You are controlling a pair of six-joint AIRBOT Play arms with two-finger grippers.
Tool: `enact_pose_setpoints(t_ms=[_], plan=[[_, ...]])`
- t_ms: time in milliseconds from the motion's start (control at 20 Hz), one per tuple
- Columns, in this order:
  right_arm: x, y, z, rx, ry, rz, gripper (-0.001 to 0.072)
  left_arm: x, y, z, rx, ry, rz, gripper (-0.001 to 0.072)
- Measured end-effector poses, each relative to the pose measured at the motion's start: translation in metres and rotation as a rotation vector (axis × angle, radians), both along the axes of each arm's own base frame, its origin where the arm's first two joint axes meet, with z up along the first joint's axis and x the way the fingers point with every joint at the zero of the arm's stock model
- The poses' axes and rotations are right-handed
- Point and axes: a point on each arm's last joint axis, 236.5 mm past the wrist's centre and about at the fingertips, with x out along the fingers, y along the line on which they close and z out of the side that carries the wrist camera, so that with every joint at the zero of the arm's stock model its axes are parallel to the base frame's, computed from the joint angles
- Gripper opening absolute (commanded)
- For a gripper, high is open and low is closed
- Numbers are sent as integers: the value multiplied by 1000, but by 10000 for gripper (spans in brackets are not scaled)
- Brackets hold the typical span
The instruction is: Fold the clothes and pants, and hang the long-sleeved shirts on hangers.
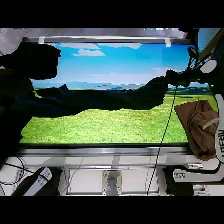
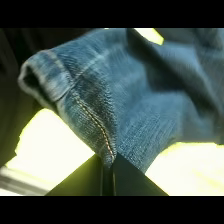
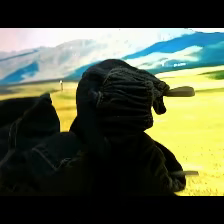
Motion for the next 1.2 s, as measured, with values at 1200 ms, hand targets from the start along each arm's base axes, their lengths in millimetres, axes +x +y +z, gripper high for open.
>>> enact_pose_setpoints(t_ms=[1200], plan=[[-70, -35, -108, 335, -27, -34, 515, -6, -7, -20, -12, -12, 9, 23]])
